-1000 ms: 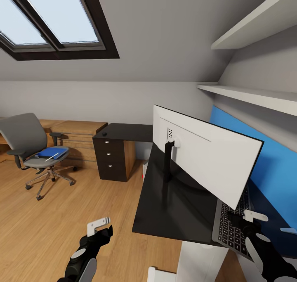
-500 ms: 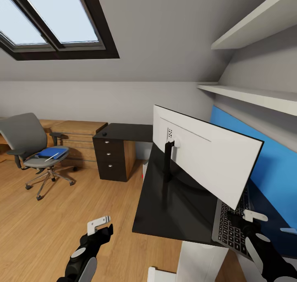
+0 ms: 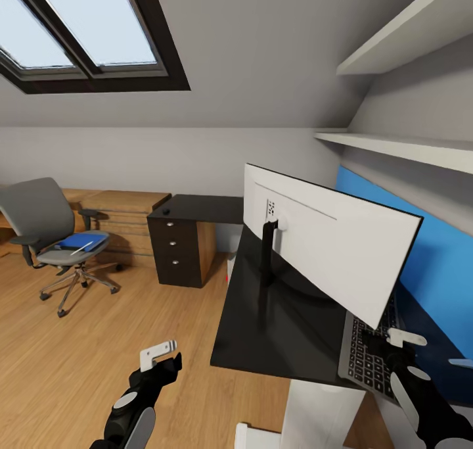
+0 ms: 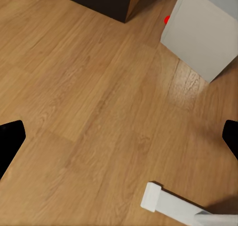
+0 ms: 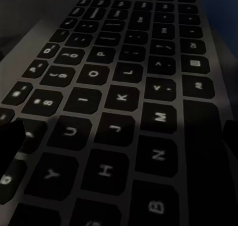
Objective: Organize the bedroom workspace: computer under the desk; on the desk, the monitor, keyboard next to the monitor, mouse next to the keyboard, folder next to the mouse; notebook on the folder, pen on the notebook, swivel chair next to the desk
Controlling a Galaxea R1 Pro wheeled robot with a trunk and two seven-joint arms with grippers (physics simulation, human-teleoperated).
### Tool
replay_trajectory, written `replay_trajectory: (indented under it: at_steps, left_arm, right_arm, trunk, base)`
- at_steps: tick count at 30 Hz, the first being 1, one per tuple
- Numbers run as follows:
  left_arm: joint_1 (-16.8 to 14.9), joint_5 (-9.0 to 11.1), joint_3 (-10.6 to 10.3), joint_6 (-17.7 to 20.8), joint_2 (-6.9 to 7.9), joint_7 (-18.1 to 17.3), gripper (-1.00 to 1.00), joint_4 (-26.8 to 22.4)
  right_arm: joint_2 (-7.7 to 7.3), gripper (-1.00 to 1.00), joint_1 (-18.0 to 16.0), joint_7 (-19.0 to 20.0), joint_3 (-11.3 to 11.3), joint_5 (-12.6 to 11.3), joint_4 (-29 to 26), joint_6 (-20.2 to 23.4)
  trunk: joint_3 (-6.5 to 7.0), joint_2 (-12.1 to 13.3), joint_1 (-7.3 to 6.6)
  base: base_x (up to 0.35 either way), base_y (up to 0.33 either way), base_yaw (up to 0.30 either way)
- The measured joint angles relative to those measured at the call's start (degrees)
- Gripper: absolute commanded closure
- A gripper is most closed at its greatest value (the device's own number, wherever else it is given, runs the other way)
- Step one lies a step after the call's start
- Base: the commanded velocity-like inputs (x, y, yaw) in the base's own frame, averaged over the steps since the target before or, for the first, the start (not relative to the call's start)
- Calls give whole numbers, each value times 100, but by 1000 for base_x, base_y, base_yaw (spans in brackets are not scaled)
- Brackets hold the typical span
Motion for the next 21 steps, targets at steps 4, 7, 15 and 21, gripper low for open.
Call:
replay_trajectory:
  at_steps: [4, 7, 15, 21]
  left_arm:
    - [0, 1, -1, 0, 0, 0, -100, 1]
    - [0, 6, 2, 0, 0, 0, -100, 7]
    - [0, -3, 8, -1, 13, -8, -100, 218]
    - [-1, -8, 4, -1, 17, -9, -100, 260]
  right_arm:
    - [0, -100, 0, -1, 0, -2, -2, 0]
    - [0, -100, 0, 2, 0, -4, -2, 0]
    - [0, -100, 0, -1, 0, -4, -5, 7]
    - [1, -100, 0, 3, 0, -4, 1, 8]
  trunk:
    - [0, -1, 1]
    - [0, -1, 1]
    - [0, -1, 1]
    - [0, -1, 4]
  base:
    - [0, 0, 0]
    - [0, 0, 0]
    - [-5, 0, 0]
    - [-231, -19, 0]
